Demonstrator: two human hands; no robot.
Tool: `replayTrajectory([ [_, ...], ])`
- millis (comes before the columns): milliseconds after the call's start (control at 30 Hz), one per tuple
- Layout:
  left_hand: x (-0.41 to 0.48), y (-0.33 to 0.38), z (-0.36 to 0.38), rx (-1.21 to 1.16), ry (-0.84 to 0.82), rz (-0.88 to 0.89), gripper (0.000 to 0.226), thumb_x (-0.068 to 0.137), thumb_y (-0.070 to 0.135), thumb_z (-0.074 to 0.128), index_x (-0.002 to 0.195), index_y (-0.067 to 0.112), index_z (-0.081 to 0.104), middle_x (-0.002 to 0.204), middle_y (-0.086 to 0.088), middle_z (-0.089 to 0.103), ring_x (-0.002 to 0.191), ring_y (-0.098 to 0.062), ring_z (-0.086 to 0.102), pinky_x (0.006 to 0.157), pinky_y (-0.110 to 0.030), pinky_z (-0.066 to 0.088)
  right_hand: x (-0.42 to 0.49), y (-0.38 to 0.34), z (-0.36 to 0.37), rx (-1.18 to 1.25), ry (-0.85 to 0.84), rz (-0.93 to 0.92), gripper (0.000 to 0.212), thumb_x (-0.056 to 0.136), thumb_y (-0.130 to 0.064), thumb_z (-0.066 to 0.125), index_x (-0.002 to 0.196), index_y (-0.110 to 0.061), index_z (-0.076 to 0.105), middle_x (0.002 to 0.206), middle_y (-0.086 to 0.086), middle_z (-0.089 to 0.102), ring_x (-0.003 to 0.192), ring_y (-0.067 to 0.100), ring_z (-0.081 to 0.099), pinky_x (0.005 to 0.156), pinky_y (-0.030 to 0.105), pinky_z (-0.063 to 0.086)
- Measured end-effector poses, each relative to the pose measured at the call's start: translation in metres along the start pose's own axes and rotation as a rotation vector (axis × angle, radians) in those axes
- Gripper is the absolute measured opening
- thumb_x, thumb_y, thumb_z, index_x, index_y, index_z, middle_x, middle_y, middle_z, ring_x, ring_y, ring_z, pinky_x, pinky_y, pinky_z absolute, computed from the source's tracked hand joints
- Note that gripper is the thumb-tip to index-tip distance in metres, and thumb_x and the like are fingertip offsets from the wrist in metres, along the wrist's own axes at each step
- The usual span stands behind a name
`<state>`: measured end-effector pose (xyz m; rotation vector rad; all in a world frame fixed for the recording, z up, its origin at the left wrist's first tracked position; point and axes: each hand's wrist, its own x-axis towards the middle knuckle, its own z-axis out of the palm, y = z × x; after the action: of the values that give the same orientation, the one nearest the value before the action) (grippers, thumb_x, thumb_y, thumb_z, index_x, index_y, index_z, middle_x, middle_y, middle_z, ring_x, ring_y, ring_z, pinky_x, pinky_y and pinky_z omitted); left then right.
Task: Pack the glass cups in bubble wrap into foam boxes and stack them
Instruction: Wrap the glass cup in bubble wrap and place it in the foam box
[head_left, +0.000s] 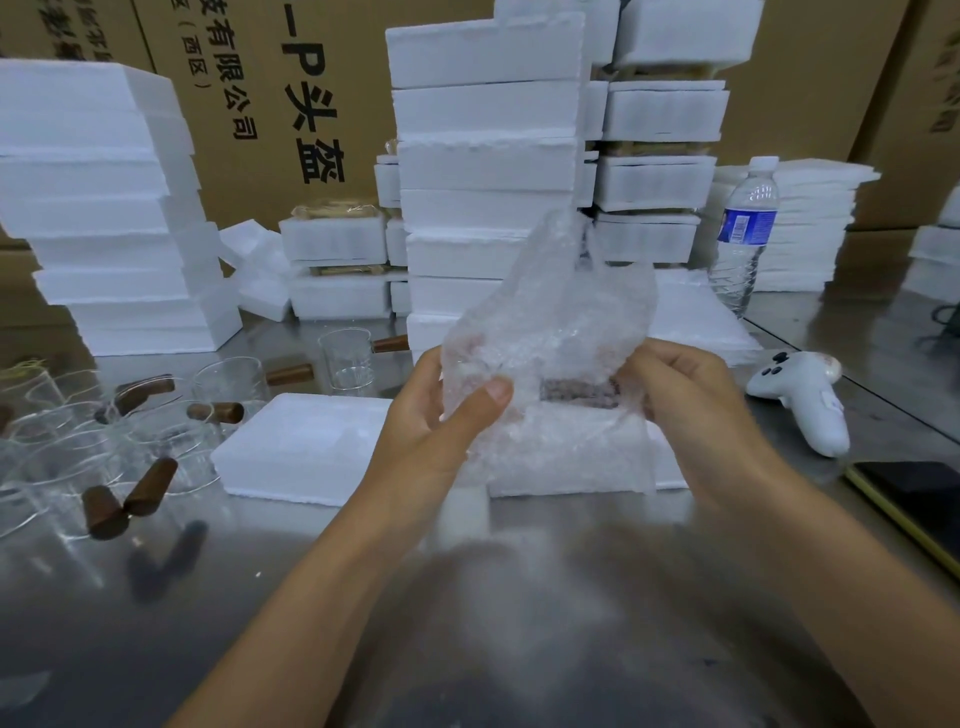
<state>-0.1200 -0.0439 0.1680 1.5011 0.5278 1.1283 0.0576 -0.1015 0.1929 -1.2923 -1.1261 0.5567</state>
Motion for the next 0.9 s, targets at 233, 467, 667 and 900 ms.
replayTrajectory([
  [233, -0.002, -0.002, 0.002, 0.092, -0.141, -0.03, 0.052, 0.066, 0.047, 0.073, 0.116, 0.043, 0.061, 0.116, 0.009, 0.068, 0.11, -0.014, 0.064, 0.094, -0.036, 0.05, -0.002, -0.005, 0.0, 0.079, 0.054, -0.115, 0.022, 0.086, 0.002, 0.059, 0.076, -0.014, 0.071, 0.076, -0.005, 0.074, 0.07, 0.005, 0.066, 0.067, 0.015, 0.049],
  [467, -0.008, -0.004, 0.009, 0.116, -0.221, -0.02, 0.055, 0.07, 0.037, 0.077, 0.12, 0.043, 0.054, 0.114, 0.016, 0.066, 0.104, -0.004, 0.065, 0.076, -0.016, 0.053, -0.013, -0.008, 0.003, -0.064, -0.046, -0.293, 0.035, 0.068, 0.019, 0.065, 0.063, -0.015, 0.056, 0.054, -0.008, 0.056, 0.048, -0.004, 0.05, 0.042, 0.012, 0.04],
  [667, -0.007, -0.004, 0.009, 0.138, -0.223, 0.049, 0.063, 0.071, 0.043, 0.071, 0.12, 0.065, 0.038, 0.112, 0.028, 0.061, 0.107, 0.003, 0.06, 0.08, -0.014, 0.051, -0.02, -0.01, 0.006, -0.085, -0.332, -0.244, 0.014, 0.084, -0.011, 0.058, 0.079, -0.019, 0.069, 0.067, -0.026, 0.062, 0.066, -0.012, 0.058, 0.056, 0.004, 0.042],
  [900, -0.005, 0.0, 0.007, 0.117, -0.177, 0.065, 0.026, 0.069, 0.041, 0.07, 0.094, 0.046, 0.063, 0.097, 0.017, 0.07, 0.087, -0.004, 0.069, 0.067, -0.014, 0.052, -0.014, -0.011, 0.003, 0.002, -0.339, -0.216, 0.03, 0.079, -0.018, 0.036, 0.075, -0.024, 0.066, 0.068, -0.014, 0.062, 0.063, -0.003, 0.054, 0.058, 0.013, 0.043],
])
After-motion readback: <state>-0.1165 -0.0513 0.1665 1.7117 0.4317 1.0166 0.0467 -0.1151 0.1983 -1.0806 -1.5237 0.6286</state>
